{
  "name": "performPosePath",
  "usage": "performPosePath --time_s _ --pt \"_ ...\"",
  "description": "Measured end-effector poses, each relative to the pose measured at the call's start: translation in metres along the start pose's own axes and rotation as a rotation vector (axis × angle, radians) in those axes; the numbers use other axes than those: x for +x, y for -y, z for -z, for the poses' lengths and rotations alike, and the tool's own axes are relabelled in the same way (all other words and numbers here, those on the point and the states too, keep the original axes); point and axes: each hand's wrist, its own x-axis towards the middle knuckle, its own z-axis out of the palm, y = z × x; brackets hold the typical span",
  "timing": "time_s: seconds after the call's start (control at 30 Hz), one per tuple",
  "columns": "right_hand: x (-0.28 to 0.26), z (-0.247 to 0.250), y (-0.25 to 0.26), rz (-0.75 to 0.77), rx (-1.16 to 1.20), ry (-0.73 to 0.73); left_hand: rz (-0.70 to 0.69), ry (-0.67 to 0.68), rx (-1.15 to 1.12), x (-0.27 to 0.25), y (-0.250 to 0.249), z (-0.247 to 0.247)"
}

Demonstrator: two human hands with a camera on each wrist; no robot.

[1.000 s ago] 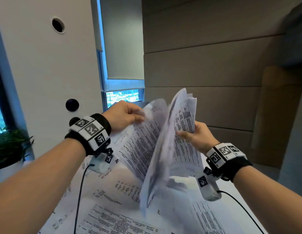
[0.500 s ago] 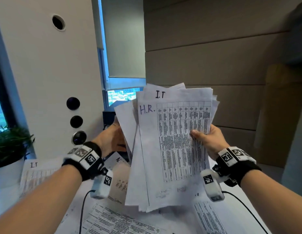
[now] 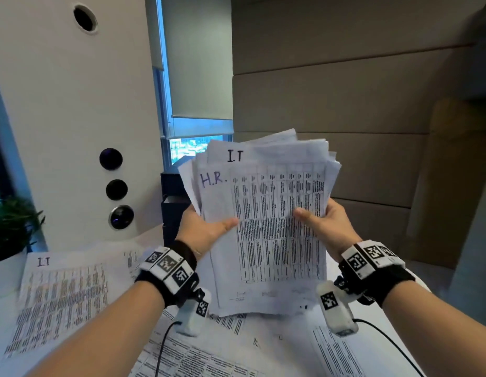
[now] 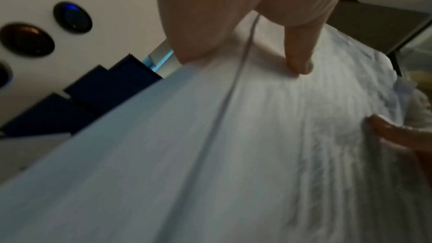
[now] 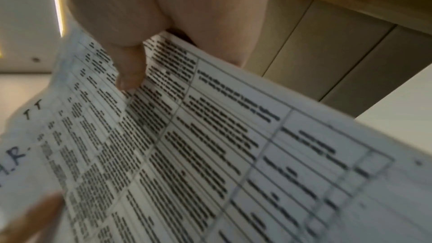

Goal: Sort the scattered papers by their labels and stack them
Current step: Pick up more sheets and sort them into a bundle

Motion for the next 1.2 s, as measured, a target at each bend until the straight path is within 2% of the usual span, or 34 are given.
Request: performPosePath --time_s 0.17,0.23,0.33,0.4,0.5,0.63,0.7,0.77,0.87,0.97,1.03,1.1,1.2 --pt "-0.004 -0.003 -0.005 0.053 0.014 -0.02 -0.043 -0.019 -0.095 -0.005 -0.004 -0.002" --pt "-0.007 0.0 -0.008 0.054 0.039 -0.028 -0.018 0.034 -0.124 -0.006 -0.002 0.001" --pt "-0.012 0.006 -0.014 0.027 0.009 0.054 -0.002 0.114 -0.095 -0.009 0.001 0.002" --pt "-0.015 0.008 -0.019 -0.008 0.024 0.087 -0.004 0.101 -0.127 -0.01 0.002 0.0" --pt "-0.02 0.006 -0.018 0.001 -0.031 0.121 0.012 0.093 -0.049 -0.014 -0.001 -0.006" --pt "-0.019 -0.008 0.007 0.163 -0.236 0.013 -0.024 -0.07 -0.022 -0.011 -0.024 -0.019" --pt "-0.014 -0.019 0.021 0.245 -0.244 -0.098 -0.069 -0.171 -0.062 -0.004 -0.037 -0.031" --pt "-0.01 -0.028 0.031 0.273 -0.226 -0.149 -0.113 -0.237 -0.098 0.002 -0.046 -0.041" --pt "-0.008 -0.029 0.029 0.163 -0.137 -0.151 -0.094 -0.255 -0.079 0.001 -0.05 -0.04" --pt "-0.013 -0.01 0.006 -0.02 -0.069 -0.217 0.091 -0.221 -0.066 -0.004 -0.028 -0.026" --pt "-0.023 0.0 -0.012 -0.097 -0.106 -0.177 0.185 -0.156 -0.054 -0.016 -0.008 -0.022" --pt "-0.033 0.0 -0.023 -0.099 -0.127 -0.119 0.218 -0.089 -0.031 -0.03 0.004 -0.027" --pt "-0.041 -0.011 -0.02 0.031 -0.132 -0.125 0.148 -0.139 -0.043 -0.036 0.005 -0.038"
